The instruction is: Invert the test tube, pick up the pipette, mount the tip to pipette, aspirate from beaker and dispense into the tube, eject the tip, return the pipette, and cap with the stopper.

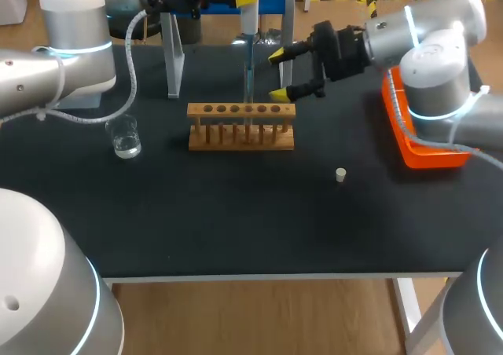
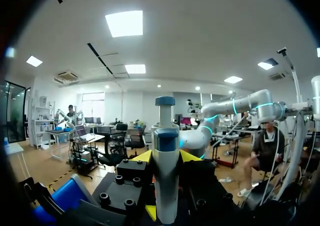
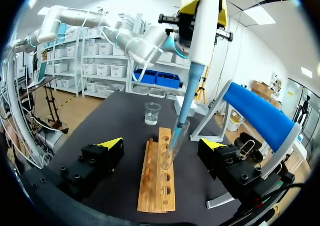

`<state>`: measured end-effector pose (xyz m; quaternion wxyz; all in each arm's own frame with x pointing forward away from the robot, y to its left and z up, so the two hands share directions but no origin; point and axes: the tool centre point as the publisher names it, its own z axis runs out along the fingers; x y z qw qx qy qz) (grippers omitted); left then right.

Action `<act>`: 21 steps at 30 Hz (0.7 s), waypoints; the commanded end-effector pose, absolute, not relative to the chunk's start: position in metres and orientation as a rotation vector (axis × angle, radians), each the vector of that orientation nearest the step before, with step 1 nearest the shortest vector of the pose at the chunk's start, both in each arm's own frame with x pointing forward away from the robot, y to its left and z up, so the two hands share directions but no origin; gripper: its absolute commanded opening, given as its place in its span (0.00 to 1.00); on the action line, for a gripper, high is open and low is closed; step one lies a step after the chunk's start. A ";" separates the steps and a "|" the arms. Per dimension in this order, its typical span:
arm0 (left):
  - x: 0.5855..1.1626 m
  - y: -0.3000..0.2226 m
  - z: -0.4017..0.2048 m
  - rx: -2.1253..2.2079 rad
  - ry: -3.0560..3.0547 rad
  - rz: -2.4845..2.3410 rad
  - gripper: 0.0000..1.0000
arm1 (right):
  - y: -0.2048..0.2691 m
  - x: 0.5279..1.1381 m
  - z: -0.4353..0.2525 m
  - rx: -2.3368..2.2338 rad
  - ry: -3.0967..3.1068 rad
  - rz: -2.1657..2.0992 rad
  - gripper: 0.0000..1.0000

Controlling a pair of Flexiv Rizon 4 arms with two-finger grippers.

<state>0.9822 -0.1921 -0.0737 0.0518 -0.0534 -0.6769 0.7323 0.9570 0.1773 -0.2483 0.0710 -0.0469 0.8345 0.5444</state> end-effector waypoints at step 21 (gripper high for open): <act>0.984 -0.192 -0.073 -0.168 -2.059 2.222 0.00 | 0.109 0.926 -0.079 0.002 2.220 1.769 1.00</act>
